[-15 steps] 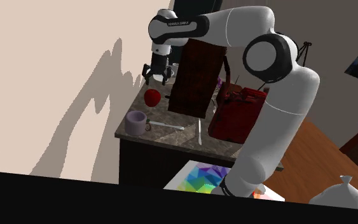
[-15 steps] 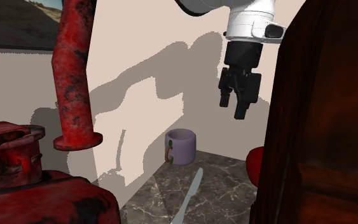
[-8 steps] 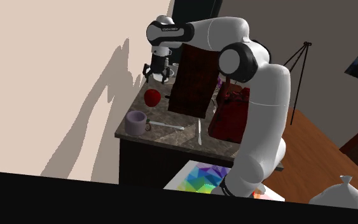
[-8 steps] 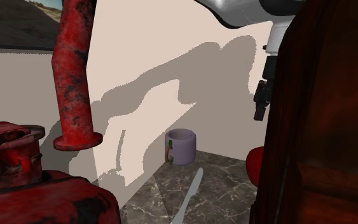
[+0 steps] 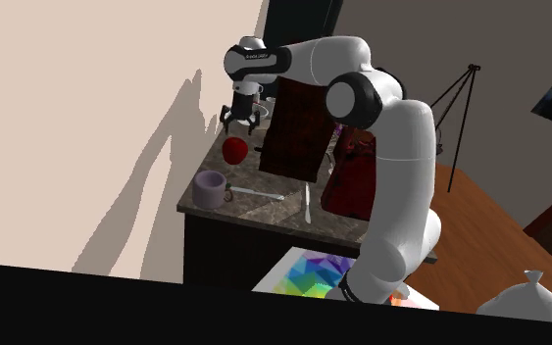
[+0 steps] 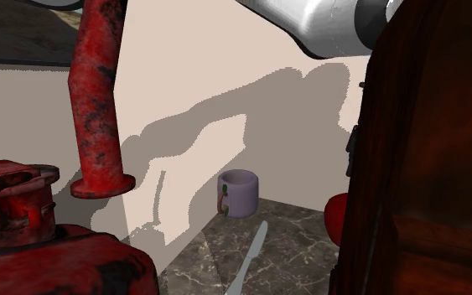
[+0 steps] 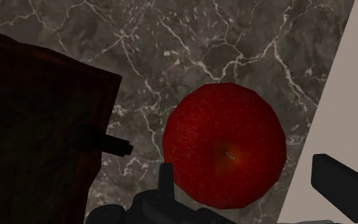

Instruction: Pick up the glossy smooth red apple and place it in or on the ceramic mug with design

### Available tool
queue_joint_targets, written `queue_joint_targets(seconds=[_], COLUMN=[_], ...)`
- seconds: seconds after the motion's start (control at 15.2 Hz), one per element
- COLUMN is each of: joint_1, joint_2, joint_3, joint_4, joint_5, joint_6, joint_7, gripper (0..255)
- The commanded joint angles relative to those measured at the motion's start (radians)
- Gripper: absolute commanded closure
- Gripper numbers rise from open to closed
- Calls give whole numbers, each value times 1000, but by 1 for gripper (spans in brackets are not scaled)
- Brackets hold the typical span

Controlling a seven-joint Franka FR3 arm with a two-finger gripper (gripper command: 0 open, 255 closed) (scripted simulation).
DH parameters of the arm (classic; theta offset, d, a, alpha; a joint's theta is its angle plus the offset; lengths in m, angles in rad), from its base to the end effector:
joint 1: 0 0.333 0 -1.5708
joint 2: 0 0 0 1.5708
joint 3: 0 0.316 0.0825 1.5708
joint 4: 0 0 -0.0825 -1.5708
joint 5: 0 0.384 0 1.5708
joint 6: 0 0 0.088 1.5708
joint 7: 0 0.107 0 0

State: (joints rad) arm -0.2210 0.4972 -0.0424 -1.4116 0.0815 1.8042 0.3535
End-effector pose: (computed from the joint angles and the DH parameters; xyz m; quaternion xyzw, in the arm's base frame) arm 0.6685 -0.1680 0.4067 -0.9482 0.3120 0.0532 0.0265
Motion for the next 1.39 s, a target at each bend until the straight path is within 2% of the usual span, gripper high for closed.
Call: queue_joint_targets(seconds=[0.0, 0.53, 0.59, 1.19, 1.32], joint_1=[2, 2, 2, 2, 2], joint_2=[4, 4, 4, 4, -2], joint_3=[1, 1, 1, 1, 1], joint_4=[-30, -30, -30, -30, -12], joint_5=[1, 1, 1, 1, 0], joint_6=[34, 34, 34, 34, 11], joint_7=[0, 0, 0, 0, 2], gripper=[0, 0, 255, 255, 255])
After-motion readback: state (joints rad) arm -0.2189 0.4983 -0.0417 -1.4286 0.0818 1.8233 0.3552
